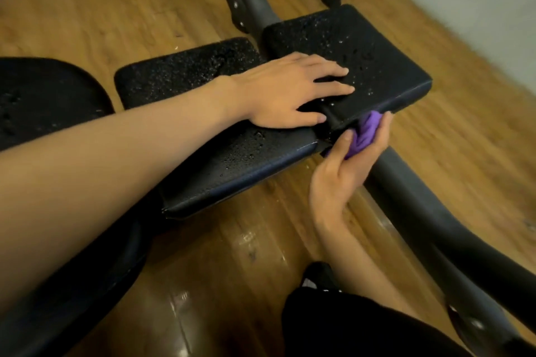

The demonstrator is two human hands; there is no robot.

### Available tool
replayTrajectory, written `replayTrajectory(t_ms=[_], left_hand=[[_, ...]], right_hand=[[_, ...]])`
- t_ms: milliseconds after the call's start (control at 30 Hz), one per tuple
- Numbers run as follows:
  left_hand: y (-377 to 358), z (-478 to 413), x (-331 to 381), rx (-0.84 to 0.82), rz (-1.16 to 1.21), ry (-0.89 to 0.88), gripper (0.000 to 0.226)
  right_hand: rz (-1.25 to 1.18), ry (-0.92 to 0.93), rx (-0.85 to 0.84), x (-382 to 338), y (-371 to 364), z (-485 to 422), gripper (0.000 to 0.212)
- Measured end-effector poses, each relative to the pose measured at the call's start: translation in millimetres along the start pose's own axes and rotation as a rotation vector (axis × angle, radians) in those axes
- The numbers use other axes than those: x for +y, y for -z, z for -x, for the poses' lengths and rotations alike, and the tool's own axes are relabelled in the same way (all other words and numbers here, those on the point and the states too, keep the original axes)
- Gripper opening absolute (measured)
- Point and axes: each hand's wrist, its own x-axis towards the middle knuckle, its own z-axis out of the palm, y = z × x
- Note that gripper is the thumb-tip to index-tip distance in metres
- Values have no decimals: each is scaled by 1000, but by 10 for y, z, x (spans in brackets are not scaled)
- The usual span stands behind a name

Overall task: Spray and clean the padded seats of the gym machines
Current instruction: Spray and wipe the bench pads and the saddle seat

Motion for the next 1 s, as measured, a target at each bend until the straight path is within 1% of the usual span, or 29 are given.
replayTrajectory(t_ms=[67,133,233,300,367,433,500,567,633,667,733,800,900,1000], left_hand=[[9,0,25,0,5,1,67],[12,3,35,-5,4,6,65],[9,17,32,-22,1,9,65],[28,19,51,-22,2,12,65],[46,16,70,-29,-7,15,64],[57,9,86,-38,-20,15,64],[75,7,100,-43,-27,17,64],[100,6,123,-45,-28,24,65],[112,9,143,-57,-26,37,65],[112,18,149,-68,-27,46,65],[112,40,152,-76,-25,59,65],[120,50,155,-81,-32,65,64],[139,58,180,-113,-58,74,63],[165,83,211,-135,-79,93,63]], right_hand=[[-3,9,-8,-45,-5,36,58],[-18,-31,27,-50,-12,-152,56],[-91,-165,121,86,-5,-793,58],[-145,-235,138,174,87,-1234,59],[-179,-266,128,222,169,-1476,55],[-172,-249,116,136,184,-1412,54],[-138,-211,85,1,121,-1078,52],[-106,-174,13,-151,61,-579,48],[-75,-72,-84,-231,46,-121,50],[-61,-24,-132,-211,46,35,52],[-36,2,-194,-164,59,73,54],[-39,-30,-175,-150,51,-132,53],[-46,-98,-75,-159,26,-475,51],[-30,-115,-67,-159,-24,-574,51]])
